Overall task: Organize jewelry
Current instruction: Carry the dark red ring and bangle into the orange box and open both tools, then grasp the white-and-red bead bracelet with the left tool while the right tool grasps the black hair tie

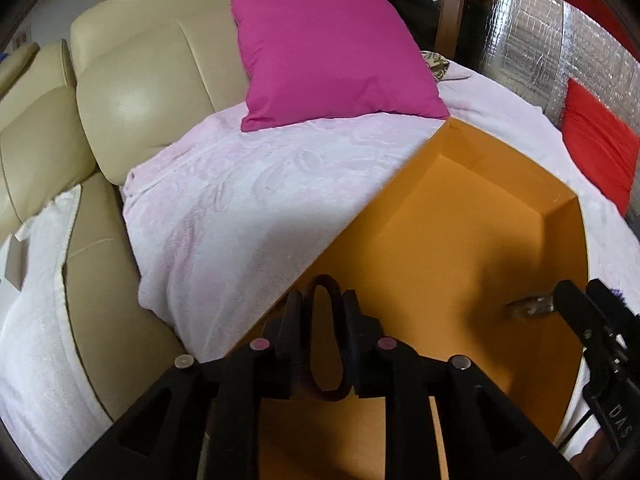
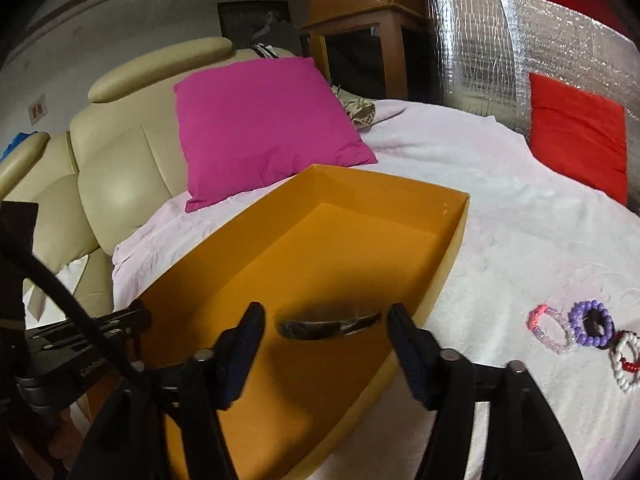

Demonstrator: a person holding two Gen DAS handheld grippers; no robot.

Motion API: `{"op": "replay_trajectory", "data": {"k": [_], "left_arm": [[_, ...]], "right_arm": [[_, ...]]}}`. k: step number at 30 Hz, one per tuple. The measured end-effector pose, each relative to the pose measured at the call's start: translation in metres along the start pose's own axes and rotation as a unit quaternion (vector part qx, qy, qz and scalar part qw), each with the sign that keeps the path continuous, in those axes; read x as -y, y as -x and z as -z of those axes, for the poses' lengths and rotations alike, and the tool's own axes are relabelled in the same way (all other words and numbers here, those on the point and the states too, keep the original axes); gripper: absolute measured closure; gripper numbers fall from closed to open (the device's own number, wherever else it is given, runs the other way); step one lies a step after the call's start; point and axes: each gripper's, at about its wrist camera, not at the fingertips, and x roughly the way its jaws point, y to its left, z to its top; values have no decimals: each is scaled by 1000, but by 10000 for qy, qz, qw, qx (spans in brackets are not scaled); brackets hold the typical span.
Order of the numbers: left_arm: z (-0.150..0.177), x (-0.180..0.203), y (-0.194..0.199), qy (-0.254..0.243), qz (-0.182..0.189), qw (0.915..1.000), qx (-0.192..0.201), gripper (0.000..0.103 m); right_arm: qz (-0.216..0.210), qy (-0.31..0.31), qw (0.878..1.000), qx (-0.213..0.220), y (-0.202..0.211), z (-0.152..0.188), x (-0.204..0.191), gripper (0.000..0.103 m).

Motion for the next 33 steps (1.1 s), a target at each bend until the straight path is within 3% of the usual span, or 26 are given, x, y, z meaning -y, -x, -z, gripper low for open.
{"op": "replay_trajectory", "data": {"k": [5, 6, 9, 13, 17, 24, 26, 29, 33], "left_arm": [[0, 1, 9, -34, 36, 9999, 148, 72], [0, 2, 12, -65, -42, 9996, 262, 68], [-3, 2, 25, -78, -306, 9972, 684, 43], [-5, 1, 40, 48, -412, 9926, 1144, 37], [-6, 9, 45, 76, -390, 9910, 1275, 36], [0, 58, 60, -483, -363, 9848, 1626, 36], [5, 74, 66, -633, -308, 9823, 1733, 36], [12, 103, 73, -933, -241, 9780, 1850, 36], [25, 141, 77, -1363, -47, 9729, 1866, 36]], "right_arm": [[59, -224, 9997, 47, 5, 1, 1, 26], [16, -348, 9993, 97, 10, 1, 4, 26], [41, -511, 9983, 279, 26, -2, 13, 26], [464, -543, 9966, 413, 52, -6, 34, 26], [961, -785, 9909, 523, 78, -9, 69, 26], [1684, -1754, 9658, 898, 132, 15, 165, 29], [1766, -2057, 9581, 927, 143, 24, 191, 35], [1863, -2443, 9476, 875, 157, 41, 232, 37], [1666, -2908, 9400, 634, 171, 63, 280, 41]]}}
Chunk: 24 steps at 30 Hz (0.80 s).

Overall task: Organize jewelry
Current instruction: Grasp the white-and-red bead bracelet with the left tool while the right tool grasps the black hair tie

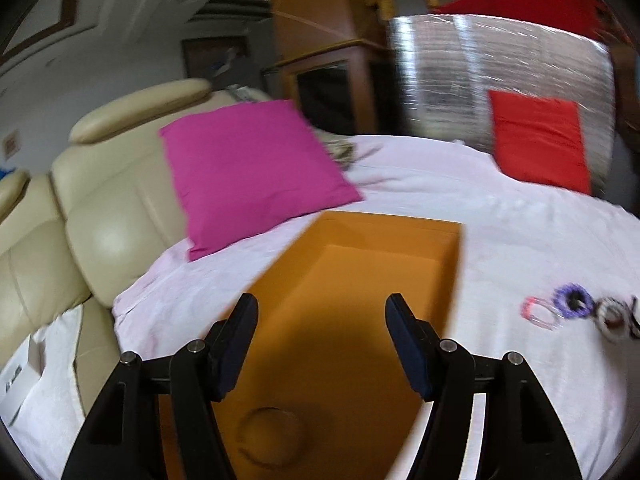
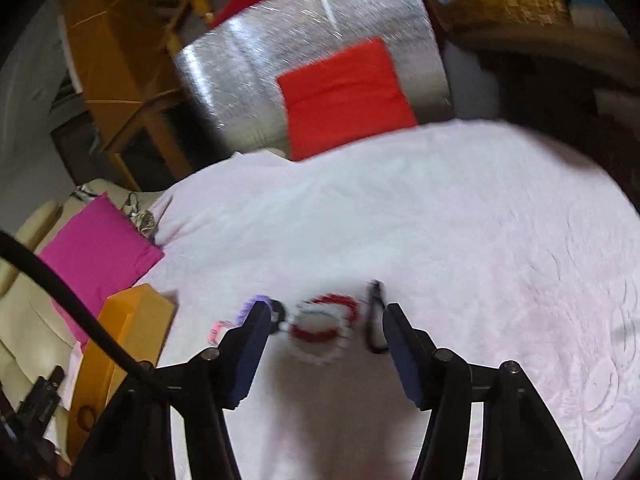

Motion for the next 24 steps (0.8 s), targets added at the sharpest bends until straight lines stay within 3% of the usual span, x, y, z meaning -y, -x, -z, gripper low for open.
{"op": "replay_trajectory", "data": {"k": [5, 10, 13, 15, 17, 24], "left_arm": [[5, 59, 12, -625, 440, 9971, 68, 36], [12, 108, 19, -1161, 1029, 9879, -9, 36], [14, 133, 11, -1243, 1567, 9790, -404, 36], [14, 148, 0, -1161, 2112, 9673, -790, 36], [17, 160, -5, -1143, 2405, 9592, -947, 36], [20, 189, -25, -995, 3059, 9374, -1337, 47]], "right_arm": [[-238, -433, 9972, -567, -14, -4, 45, 42], [-293, -842, 9909, -1012, -32, 0, 78, 48], [-369, -958, 9890, -1064, -39, -3, 86, 48], [-458, -963, 9883, -1095, -45, -6, 84, 48], [-515, -903, 9885, -1094, -53, -9, 77, 48], [-430, -718, 9911, -1035, -87, -20, 57, 48]]}}
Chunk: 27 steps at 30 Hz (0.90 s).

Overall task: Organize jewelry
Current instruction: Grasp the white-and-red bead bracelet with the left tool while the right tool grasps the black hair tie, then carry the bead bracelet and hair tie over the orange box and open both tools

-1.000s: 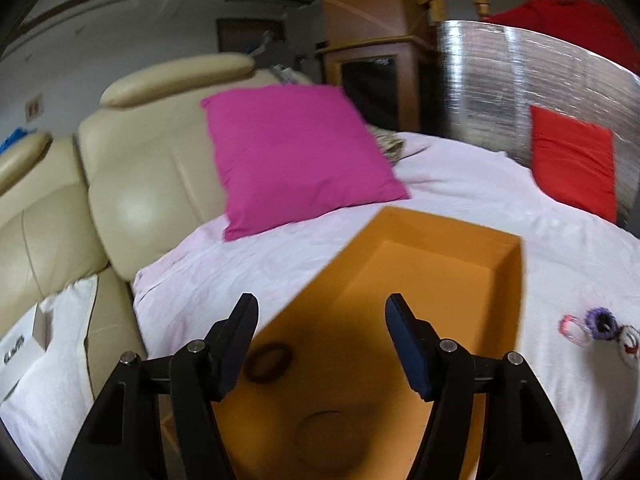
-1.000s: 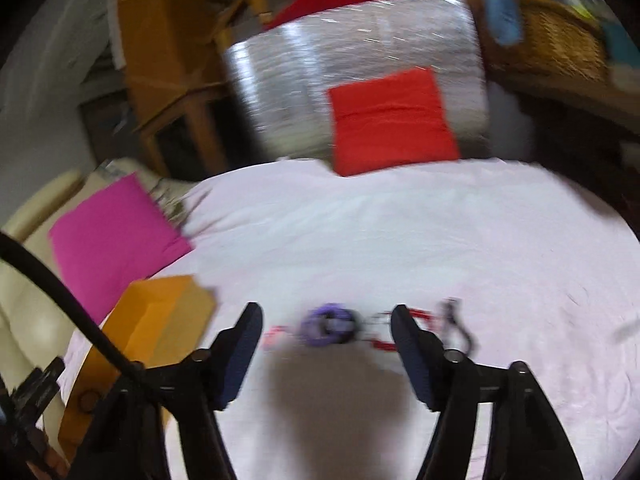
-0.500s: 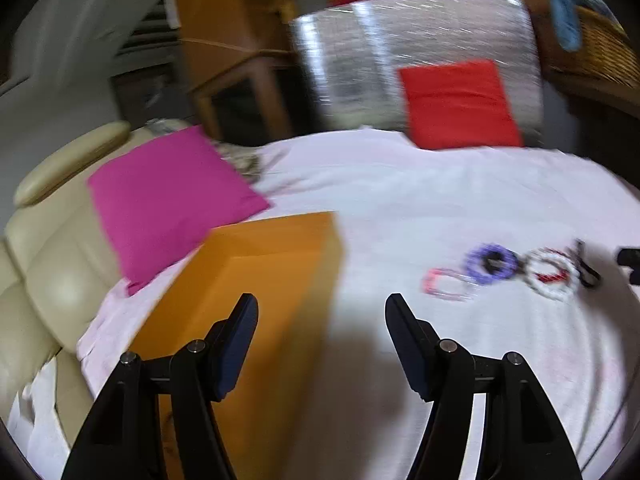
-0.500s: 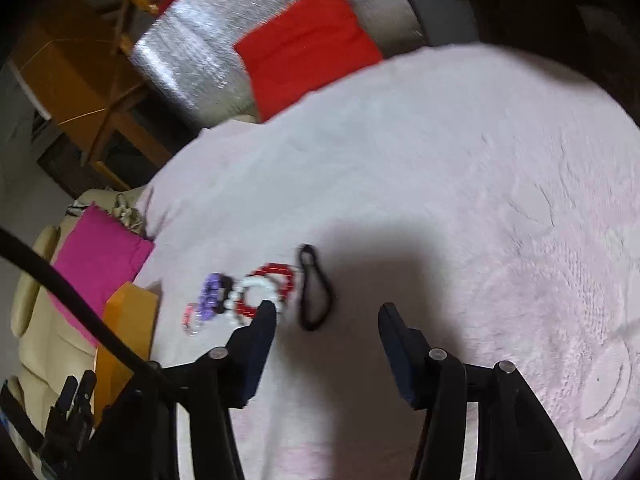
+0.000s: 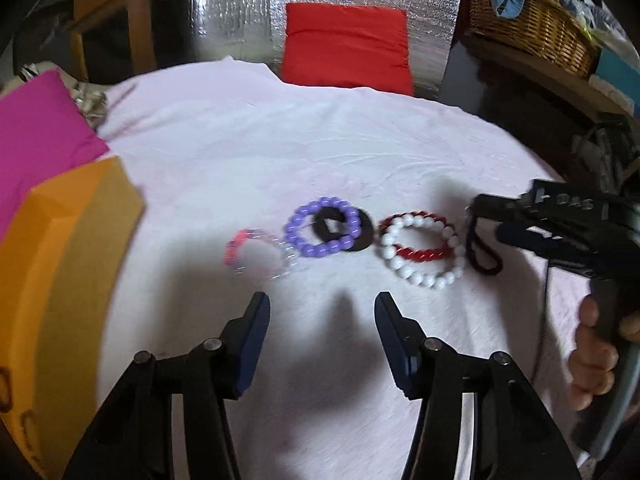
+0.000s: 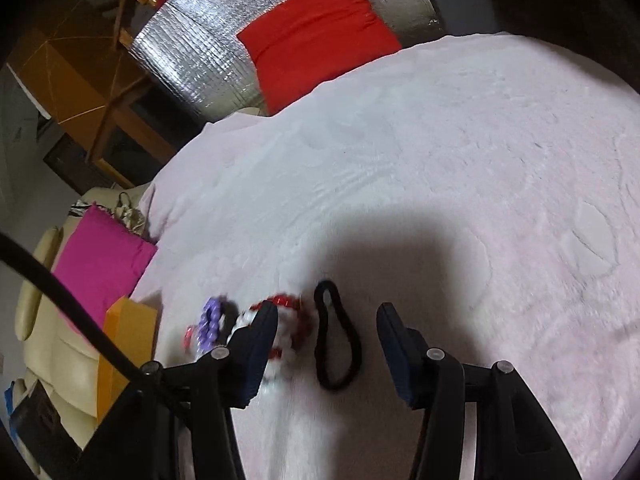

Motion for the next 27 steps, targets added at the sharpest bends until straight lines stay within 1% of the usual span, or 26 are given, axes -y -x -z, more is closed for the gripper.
{"op": "replay_trajectory", "data": {"k": [2, 3, 4, 5, 7, 8, 9, 10, 11, 12, 13, 14, 15, 17, 20, 24, 26, 27], "left_arm": [[-5, 4, -7, 66, 245, 9997, 14, 47], [-8, 7, -11, 66, 390, 9992, 23, 48], [-11, 9, -14, 49, 463, 9989, 10, 48], [-13, 12, -20, 17, 536, 9986, -28, 48], [-16, 18, -30, -33, 694, 9975, -123, 50], [-17, 22, -36, -56, 764, 9968, -219, 52], [-19, 23, -42, -24, 794, 9964, -309, 59], [-19, 23, -45, 34, 834, 9959, -352, 63], [-21, 22, -48, 144, 898, 9953, -334, 65], [-24, 22, -50, 199, 937, 9949, -329, 72], [-26, 23, -52, 236, 1008, 9940, -353, 82], [-27, 23, -53, 277, 1073, 9931, -377, 85], [-27, 24, -55, 326, 1126, 9924, -379, 86], [-30, 28, -59, 290, 1140, 9924, -352, 93], [-27, 31, -55, 163, 1165, 9925, -326, 93], [-21, 27, -37, 33, 1218, 9922, -254, 93], [-20, 22, -29, -30, 1208, 9925, -179, 93], [-19, 18, -24, -28, 1209, 9925, -151, 93]], "right_arm": [[96, 8, 10000, 3, -9, -3, 0, 48], [126, 27, 9999, 17, -12, -4, 1, 55], [129, 48, 9999, 30, -14, -5, 1, 71], [95, 53, 9999, -5, -16, -6, 2, 77], [-44, -38, 10000, 12, -15, -6, 7, 86], [-104, -66, 9999, 59, -12, -6, 8, 87], [-121, -74, 9998, 124, -8, -8, 10, 91], [-114, -94, 9997, 189, -4, -9, 12, 94], [-120, -133, 9996, 219, -3, -9, 13, 94], [-177, -237, 9993, 228, -1, -10, 17, 94], [-239, -341, 9989, 202, 0, -9, 21, 94], [-252, -369, 9988, 177, 1, -9, 22, 94], [-245, -351, 9990, 144, 1, -8, 23, 94], [-232, -287, 9993, 107, 2, -7, 23, 94], [-271, -350, 9990, 68, 4, -8, 26, 93], [-312, -374, 9987, 137, 7, -8, 23, 89], [-361, -322, 9988, 92, 4, -7, 19, 79], [-353, -293, 9989, 57, 2, -7, 15, 65]]}}
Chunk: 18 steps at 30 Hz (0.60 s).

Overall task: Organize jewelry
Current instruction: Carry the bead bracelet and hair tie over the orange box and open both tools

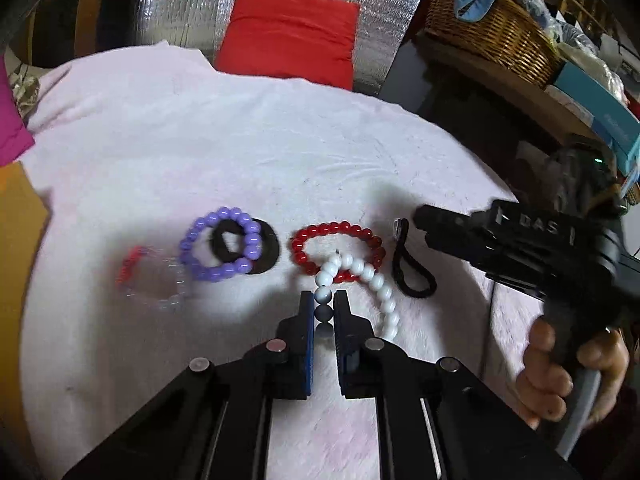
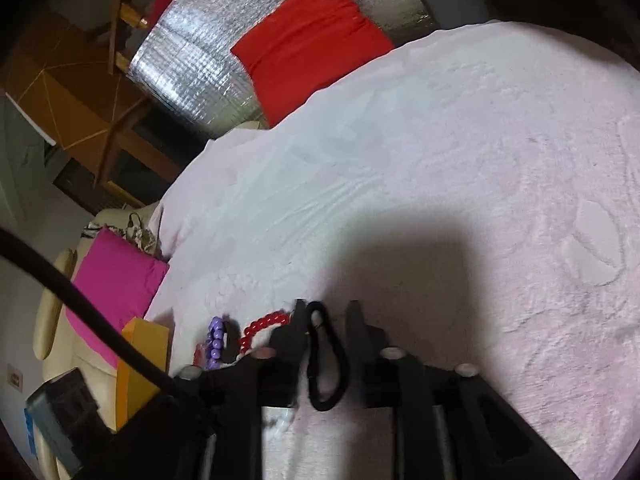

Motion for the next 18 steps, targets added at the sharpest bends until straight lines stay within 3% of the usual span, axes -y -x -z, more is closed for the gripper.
{"op": "replay_trajectory", "data": {"k": [1, 2, 6, 8, 9, 11, 12, 17, 18], "left_arm": [[1, -4, 5, 16, -4, 10000, 26, 93], [1, -8, 9, 35, -41, 10000, 45, 93], [3, -25, 16, 157, -181, 9997, 16, 93], [4, -31, 18, 185, -240, 9995, 4, 93], [4, -33, 20, 178, -274, 9995, 16, 93], [2, -36, 24, 188, -302, 9994, 58, 93], [2, -38, 27, 199, -299, 9993, 87, 93], [-5, -46, 48, 279, -300, 9986, 333, 93], [-6, -49, 55, 295, -302, 9983, 392, 93]], "right_arm": [[-9, 12, 10000, -1, -2, 0, -3, 52], [-31, 15, 10000, 28, -3, 0, -5, 50], [58, 28, 9999, 110, -14, -1, -16, 50], [350, 98, 9993, 57, -26, 0, -22, 50], [438, 147, 9989, 33, -29, 1, -23, 53], [652, 382, 9971, 111, -32, 2, -28, 76], [703, 445, 9965, 43, -34, 2, -29, 81], [572, 364, 9973, 298, -16, -1, -24, 85], [470, 302, 9977, 386, -9, -2, -24, 94]]}}
